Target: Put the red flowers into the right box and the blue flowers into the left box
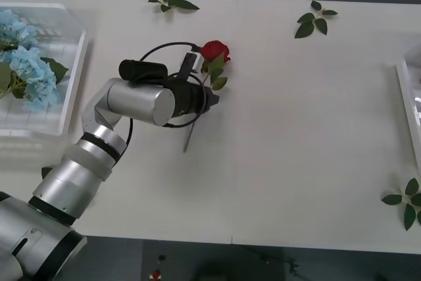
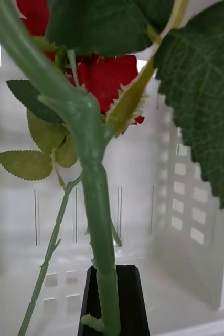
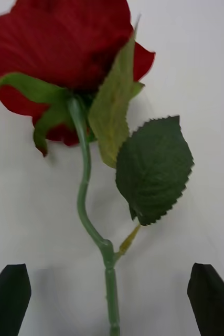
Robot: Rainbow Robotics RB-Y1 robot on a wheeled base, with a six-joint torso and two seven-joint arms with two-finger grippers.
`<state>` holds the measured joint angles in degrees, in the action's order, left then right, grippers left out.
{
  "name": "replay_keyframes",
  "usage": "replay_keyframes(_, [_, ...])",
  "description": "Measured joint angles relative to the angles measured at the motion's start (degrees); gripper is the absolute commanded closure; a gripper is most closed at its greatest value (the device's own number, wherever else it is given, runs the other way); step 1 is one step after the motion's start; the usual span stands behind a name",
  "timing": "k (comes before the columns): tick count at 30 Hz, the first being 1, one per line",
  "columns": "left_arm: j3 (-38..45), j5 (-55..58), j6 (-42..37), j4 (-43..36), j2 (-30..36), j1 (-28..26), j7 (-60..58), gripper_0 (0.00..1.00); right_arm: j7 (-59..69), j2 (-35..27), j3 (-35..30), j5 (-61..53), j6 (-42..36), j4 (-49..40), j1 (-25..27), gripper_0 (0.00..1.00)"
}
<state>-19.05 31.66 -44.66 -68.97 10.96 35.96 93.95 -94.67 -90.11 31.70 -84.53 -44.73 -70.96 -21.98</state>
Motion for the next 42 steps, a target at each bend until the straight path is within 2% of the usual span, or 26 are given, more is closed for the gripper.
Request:
replay_keyframes(1, [-0.4, 0.0, 0.0, 0.2, 0.0, 0.0, 0.0, 0.39, 0.0, 0.0, 1.1, 0.0, 0.0, 0.4, -1.2, 1.0])
replay_keyframes(2, [-0.9, 0.0, 0.0, 0.3, 0.0, 0.0, 0.0, 0.55, 0.0, 0.0, 2.0, 0.0, 0.0, 0.7, -2.2, 1.0])
replay_keyframes(5, [-1.8, -0.2, 0.0, 1.2, 0.0, 0.0, 0.0, 0.92, 0.0, 0.0, 3.3, -0.1, 0.0, 0.9, -3.7, 1.0])
replay_keyframes(6, [-2.0, -0.5, 0.0, 1.5, 0.0, 0.0, 0.0, 0.99, 0.0, 0.0, 3.2, -0.2, 0.0, 0.9, -3.7, 0.91])
replay_keyframes(8, [-2.1, -1.1, 0.0, 2.0, 0.0, 0.0, 0.0, 0.99, 0.0, 0.0, 2.7, -0.6, 0.0, 0.9, -3.6, 0.71])
replay_keyframes(9, [-2.1, -1.3, 0.0, 2.1, 0.0, 0.0, 0.0, 1.0, 0.0, 0.0, 2.3, -0.8, 0.0, 0.9, -3.6, 0.45])
replay_keyframes(12, [-2.1, -1.4, 0.0, 2.1, 0.0, 0.0, 0.0, 1.0, 0.0, 0.0, 1.7, -0.9, 0.0, 0.9, -3.5, 0.07])
replay_keyframes(13, [-2.1, -1.6, 0.0, 2.1, 0.0, 0.0, 0.0, 1.0, 0.0, 0.0, 1.6, -0.9, 0.0, 0.9, -3.5, 0.0])
replay_keyframes(24, [-2.1, -0.8, -1.9, 1.0, 0.8, -0.7, 0.0, 1.0, 0.0, 0.0, 1.6, -2.6, -0.1, 0.9, -3.5, 0.0])
replay_keyframes(37, [-2.2, 0.8, -6.1, -22.6, 11.6, -18.3, 0.0, 1.0, 0.0, 0.0, 1.6, -9.0, -3.2, -1.4, -3.5, 0.0])
replay_keyframes(38, [-2.3, 0.8, -6.1, -23.7, 12.2, -19.5, 0.0, 0.93, 0.0, 0.0, 1.6, -10.8, -3.3, -1.9, -3.5, 0.0])
replay_keyframes(39, [-2.3, 0.8, -6.1, -24.5, 12.6, -20.4, 0.0, 0.78, 0.0, 0.0, 1.6, -12.3, -3.4, -2.3, -3.5, 0.0])
replay_keyframes(40, [-2.3, 0.8, -6.1, -25.1, 13.0, -21.2, 0.0, 0.26, 0.0, 0.0, 1.6, -13.6, -3.4, -2.9, -3.5, 0.0])
replay_keyframes(41, [-2.3, 0.8, -6.1, -25.5, 13.3, -21.8, 0.0, 0.0, 0.0, 0.0, 1.6, -14.7, -3.4, -3.4, -3.5, 0.0])
replay_keyframes(42, [-2.3, 0.8, -6.1, -25.8, 13.6, -22.2, 0.0, 0.0, 0.0, 0.0, 1.6, -16.0, -3.4, -4.0, -3.5, 0.0])
